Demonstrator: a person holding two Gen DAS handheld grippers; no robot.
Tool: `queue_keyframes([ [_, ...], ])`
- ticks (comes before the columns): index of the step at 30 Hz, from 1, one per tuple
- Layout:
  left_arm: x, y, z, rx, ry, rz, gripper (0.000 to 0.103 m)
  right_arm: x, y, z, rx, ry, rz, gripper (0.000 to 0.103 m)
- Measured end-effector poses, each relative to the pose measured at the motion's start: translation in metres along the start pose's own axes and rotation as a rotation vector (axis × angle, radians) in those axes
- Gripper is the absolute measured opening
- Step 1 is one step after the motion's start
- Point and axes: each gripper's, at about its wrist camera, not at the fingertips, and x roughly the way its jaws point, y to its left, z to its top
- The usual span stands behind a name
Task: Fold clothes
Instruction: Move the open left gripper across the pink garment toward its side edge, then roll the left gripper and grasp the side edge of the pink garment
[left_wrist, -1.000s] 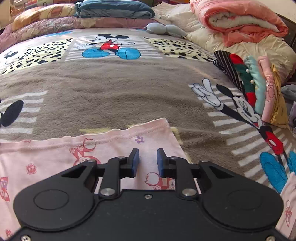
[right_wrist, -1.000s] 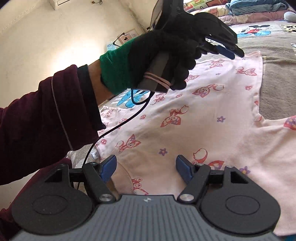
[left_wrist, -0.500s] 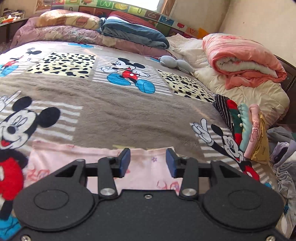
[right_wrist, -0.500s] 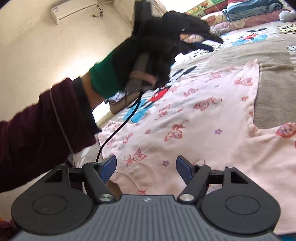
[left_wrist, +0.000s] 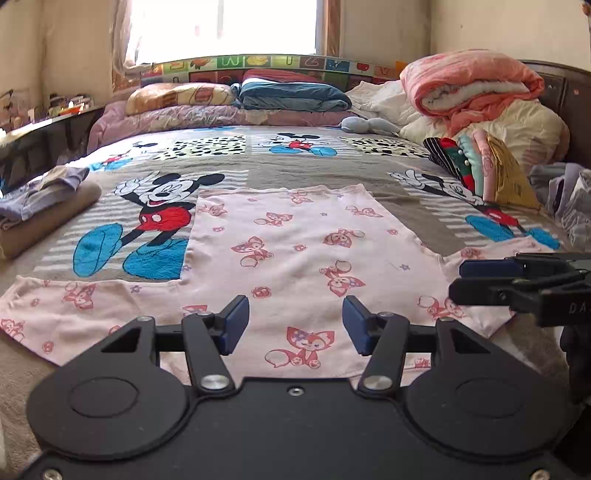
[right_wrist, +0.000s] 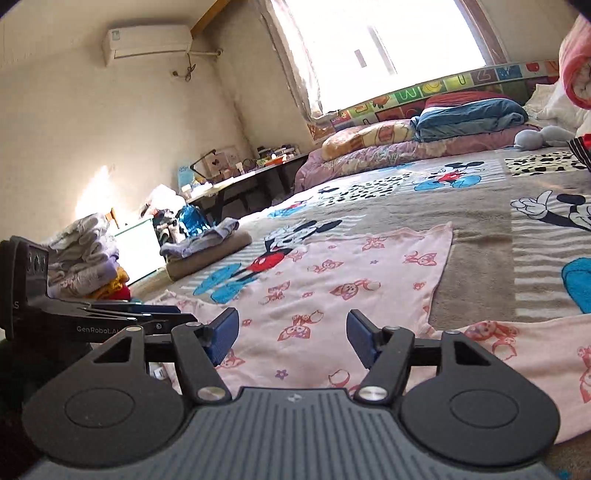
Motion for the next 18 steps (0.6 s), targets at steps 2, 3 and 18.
queue_keyframes([
  [2,0.016,-0.005,-0.021,0.034,0.080,0.018,0.054,0.019,0.021,-0.016,-0.121,0.176,-0.103,0.061],
  [3,0.011,-0.005,-0.029,0.026,0.052,0.012,0.054,0.020,0.031,-0.021,-0.171,0.196,-0.140,0.060],
  [18,-0.032,-0.026,-0.023,0.075,-0.113,-0.006,0.055,-0.038,0.022,-0.039,0.113,0.089,-0.221,0.065],
])
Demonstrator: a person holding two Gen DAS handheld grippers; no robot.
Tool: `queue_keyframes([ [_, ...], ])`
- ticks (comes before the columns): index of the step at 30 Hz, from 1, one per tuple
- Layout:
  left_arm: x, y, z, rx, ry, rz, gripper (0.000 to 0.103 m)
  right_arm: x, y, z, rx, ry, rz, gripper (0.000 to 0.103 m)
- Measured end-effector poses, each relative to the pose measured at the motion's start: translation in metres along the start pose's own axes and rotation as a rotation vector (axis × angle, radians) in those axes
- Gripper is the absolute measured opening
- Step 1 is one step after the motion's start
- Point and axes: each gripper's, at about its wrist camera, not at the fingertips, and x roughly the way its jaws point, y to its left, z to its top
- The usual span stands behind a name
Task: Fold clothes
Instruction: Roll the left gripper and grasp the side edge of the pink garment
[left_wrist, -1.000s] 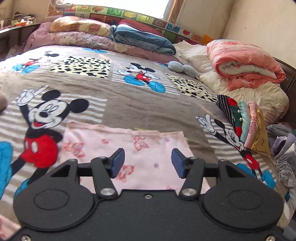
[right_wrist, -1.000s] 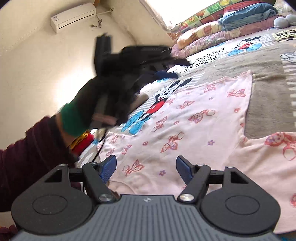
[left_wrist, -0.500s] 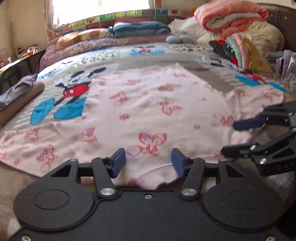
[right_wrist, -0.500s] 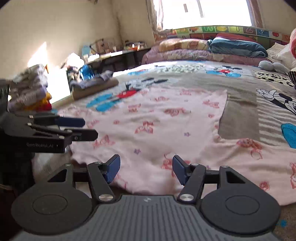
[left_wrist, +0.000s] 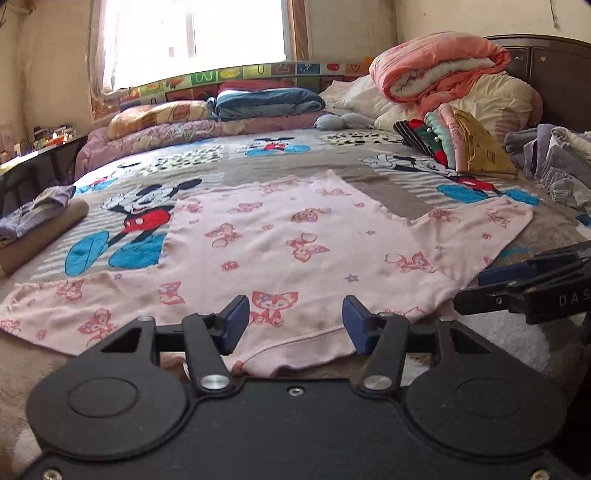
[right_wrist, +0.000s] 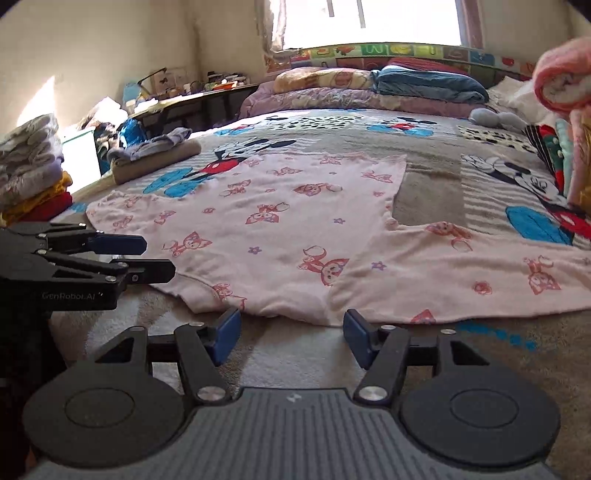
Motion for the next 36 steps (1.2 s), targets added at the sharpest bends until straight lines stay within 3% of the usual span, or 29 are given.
queue_keyframes([
  [3,0.008,0.005,0.000,-0.050,0.024,-0.006,0.057,-0.008,-0.040,-0.006,0.275,-0.060,0.037,0.065],
  [6,0.035,0.004,-0.014,-0.024,0.193,-0.028,0.069,-0.013,-0.071,-0.016,0.503,-0.131,0.076,0.065],
  [9,0.028,0.004,-0.010,-0.052,0.155,-0.048,0.070,-0.018,-0.082,-0.021,0.584,-0.181,0.065,0.065],
  [12,0.014,0.001,-0.004,-0.049,0.054,-0.053,0.070,-0.026,-0.092,-0.026,0.675,-0.241,0.062,0.068],
  [18,0.012,-0.015,-0.004,0.036,0.017,-0.108,0.070,-0.038,-0.129,-0.042,0.898,-0.386,0.064,0.068],
  [23,0.012,-0.043,-0.013,0.186,0.016,-0.120,0.070,-0.039,-0.147,-0.047,0.977,-0.460,0.068,0.068],
  [30,0.013,-0.100,-0.028,0.472,-0.018,-0.072,0.070,-0.053,-0.187,-0.052,1.055,-0.563,0.045,0.068],
  [36,0.036,-0.146,-0.016,0.593,-0.014,-0.061,0.070,-0.072,-0.225,-0.053,1.104,-0.603,0.037,0.073],
])
